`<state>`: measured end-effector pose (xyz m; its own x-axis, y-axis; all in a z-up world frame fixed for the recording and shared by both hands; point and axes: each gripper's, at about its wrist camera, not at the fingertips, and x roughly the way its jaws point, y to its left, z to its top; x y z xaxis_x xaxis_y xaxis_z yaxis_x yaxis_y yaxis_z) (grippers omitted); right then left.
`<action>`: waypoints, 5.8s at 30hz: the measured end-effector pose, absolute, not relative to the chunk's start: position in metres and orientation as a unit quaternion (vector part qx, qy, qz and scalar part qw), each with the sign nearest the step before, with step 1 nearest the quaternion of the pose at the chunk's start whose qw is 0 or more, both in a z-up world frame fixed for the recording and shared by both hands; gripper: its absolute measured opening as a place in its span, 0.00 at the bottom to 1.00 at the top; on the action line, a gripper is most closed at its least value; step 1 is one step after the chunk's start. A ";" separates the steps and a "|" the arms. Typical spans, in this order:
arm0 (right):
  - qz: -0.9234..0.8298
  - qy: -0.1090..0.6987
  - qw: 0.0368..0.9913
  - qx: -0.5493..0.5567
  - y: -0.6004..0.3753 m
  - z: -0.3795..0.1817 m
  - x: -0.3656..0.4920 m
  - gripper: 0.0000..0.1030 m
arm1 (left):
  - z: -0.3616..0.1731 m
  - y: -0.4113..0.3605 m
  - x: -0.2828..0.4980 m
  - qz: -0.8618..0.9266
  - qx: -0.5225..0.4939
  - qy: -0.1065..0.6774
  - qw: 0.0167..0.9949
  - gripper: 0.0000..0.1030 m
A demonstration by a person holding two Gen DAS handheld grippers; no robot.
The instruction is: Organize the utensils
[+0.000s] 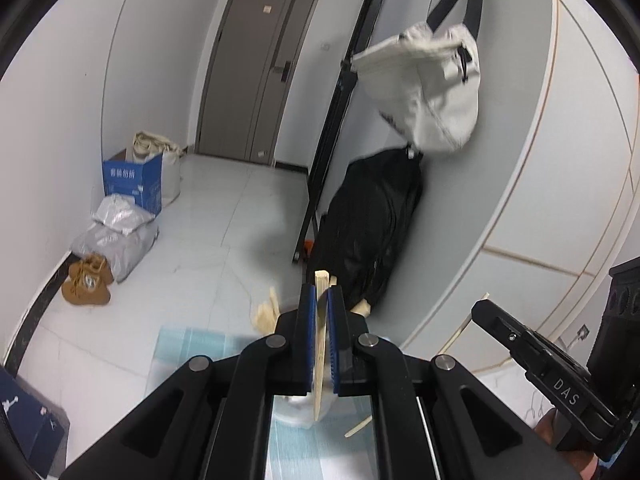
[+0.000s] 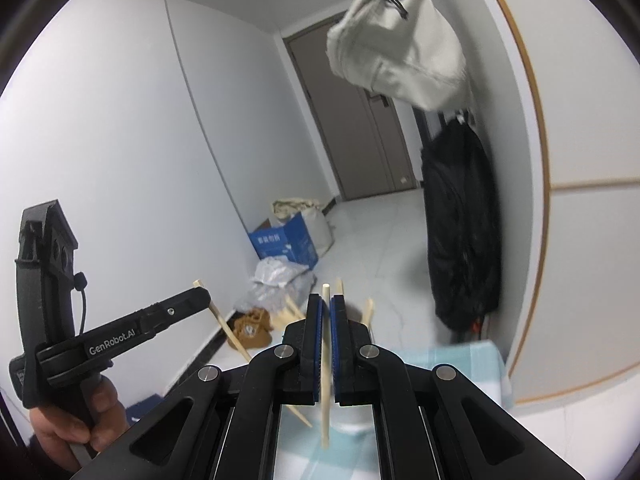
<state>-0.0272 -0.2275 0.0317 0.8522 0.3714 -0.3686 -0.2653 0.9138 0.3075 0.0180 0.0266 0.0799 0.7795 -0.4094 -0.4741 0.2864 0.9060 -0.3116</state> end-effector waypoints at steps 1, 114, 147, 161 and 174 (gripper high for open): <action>0.169 0.212 0.954 0.124 -0.227 0.038 -0.021 0.03 | 0.083 0.027 0.021 -0.186 -0.114 0.272 0.937 0.02; 0.131 0.159 0.975 0.082 -0.224 -0.014 -0.091 0.98 | 0.047 0.037 -0.056 -0.098 -0.029 0.216 0.971 0.89; 0.103 0.191 0.975 0.054 -0.208 -0.057 -0.094 1.00 | -0.023 0.038 -0.040 -0.085 -0.057 0.274 0.956 0.89; 0.074 0.206 0.973 0.075 -0.221 -0.060 -0.092 1.00 | -0.022 0.032 -0.045 -0.091 -0.031 0.273 0.957 0.89; 0.070 0.207 0.973 0.068 -0.221 -0.062 -0.093 1.00 | -0.020 0.035 -0.048 -0.076 -0.034 0.258 0.962 0.90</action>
<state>-0.0926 -0.2205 -0.0619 0.9046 0.1655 -0.3928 -0.1089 0.9807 0.1624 -0.0482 0.0346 -0.0201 0.8548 -0.1636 -0.4924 0.1289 0.9862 -0.1040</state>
